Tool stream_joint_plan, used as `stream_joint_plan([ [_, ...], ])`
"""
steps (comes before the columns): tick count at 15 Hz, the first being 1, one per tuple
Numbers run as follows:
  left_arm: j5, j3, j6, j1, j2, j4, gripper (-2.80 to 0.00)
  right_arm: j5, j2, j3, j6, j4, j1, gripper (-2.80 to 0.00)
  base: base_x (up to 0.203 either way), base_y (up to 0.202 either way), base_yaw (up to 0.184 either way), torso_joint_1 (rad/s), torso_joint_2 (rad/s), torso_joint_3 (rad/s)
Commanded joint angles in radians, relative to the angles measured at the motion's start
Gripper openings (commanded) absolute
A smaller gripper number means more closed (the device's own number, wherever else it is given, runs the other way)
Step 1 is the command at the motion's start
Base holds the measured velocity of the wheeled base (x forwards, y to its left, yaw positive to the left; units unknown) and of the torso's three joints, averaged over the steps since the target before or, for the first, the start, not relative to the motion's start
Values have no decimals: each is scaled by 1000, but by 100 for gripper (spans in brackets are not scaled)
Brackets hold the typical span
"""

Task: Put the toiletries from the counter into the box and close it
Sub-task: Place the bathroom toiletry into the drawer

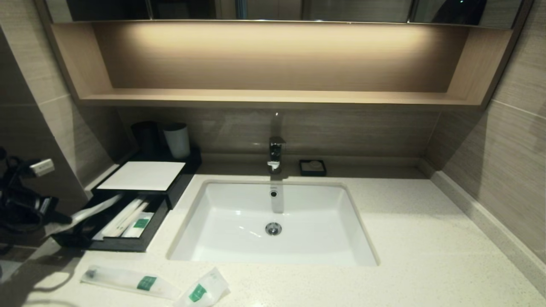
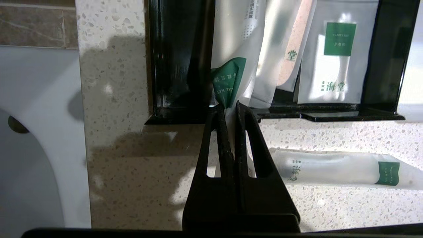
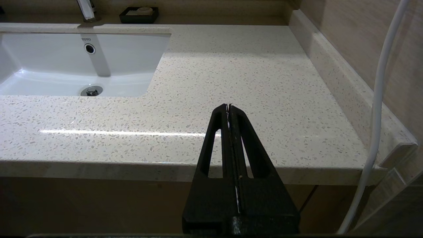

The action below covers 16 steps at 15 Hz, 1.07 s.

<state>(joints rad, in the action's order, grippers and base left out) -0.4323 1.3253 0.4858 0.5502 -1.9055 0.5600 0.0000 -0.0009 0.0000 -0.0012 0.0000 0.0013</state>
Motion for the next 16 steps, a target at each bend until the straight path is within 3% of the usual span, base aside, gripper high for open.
stream_joint_plan([
  [1, 5, 6, -24, -23, -17, -14, -280, 0, 1, 2, 0, 0, 0, -280, 0, 0, 0, 0, 0, 0],
  [10, 23, 5, -35, -33, -70, -59, -280, 0, 1, 2, 0, 0, 0, -280, 0, 0, 0, 0, 0, 0],
  [16, 23, 32, -75, -44, -88, -100, -280, 0, 1, 2, 0, -1, 0, -280, 0, 0, 0, 0, 0, 0],
])
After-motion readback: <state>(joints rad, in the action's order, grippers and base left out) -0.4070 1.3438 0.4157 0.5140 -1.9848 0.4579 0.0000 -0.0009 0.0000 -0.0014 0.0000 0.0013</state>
